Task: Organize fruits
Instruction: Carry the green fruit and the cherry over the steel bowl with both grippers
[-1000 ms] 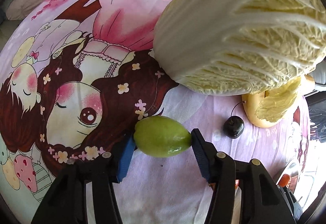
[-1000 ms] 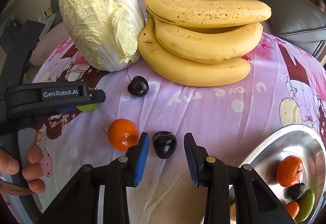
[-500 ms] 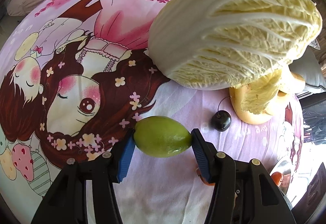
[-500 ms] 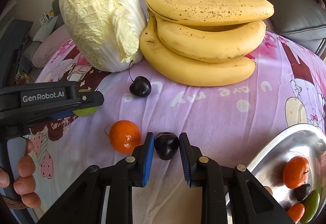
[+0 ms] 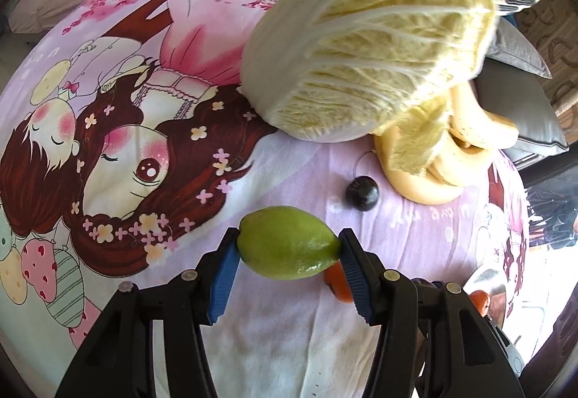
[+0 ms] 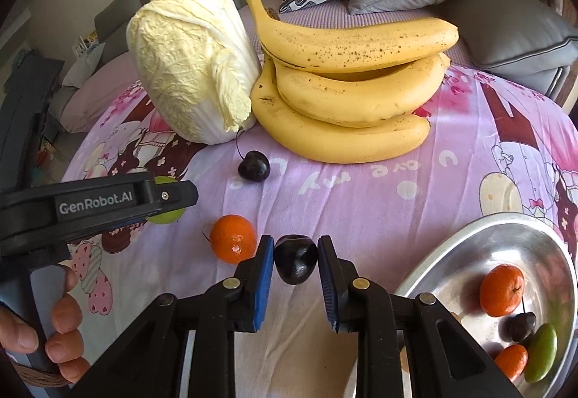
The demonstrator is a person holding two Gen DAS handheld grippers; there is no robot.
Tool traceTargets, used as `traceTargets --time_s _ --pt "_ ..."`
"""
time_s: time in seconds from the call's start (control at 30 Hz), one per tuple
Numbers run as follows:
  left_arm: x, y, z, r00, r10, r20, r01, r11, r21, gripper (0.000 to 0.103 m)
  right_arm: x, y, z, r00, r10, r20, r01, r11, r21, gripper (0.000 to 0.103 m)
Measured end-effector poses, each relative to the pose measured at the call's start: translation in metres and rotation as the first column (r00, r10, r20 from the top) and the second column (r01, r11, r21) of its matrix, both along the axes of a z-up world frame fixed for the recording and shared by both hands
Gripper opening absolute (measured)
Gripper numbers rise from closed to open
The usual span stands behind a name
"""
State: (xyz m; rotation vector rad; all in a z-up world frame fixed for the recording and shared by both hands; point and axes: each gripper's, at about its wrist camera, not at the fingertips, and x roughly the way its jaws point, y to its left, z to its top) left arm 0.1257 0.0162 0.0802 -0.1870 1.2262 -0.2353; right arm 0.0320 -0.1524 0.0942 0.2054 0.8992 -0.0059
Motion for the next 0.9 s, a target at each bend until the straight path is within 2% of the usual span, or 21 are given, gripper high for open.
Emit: traceTargets --time_s 0.47,0.67,0.9 --pt "-0.049 -0.05 0.031 0.992 -0.114 0.056 0.114 0.993 -0.013 0.057 -0.046 -0.019 0.013 0.998 -0.061 0.013 0.06 0.998 0.028 0.027" --pt "-0.068 -0.076 0.041 0.983 -0.173 0.056 0.175 0.984 -0.023 0.057 -0.068 -0.032 0.021 0.994 -0.106 0.027 0.105 0.994 0.034 0.027" --pt "-0.08 -0.103 0.04 0.967 -0.247 0.06 0.248 0.968 -0.023 0.057 -0.096 -0.055 0.023 0.983 -0.18 0.032 0.178 0.983 0.053 0.027"
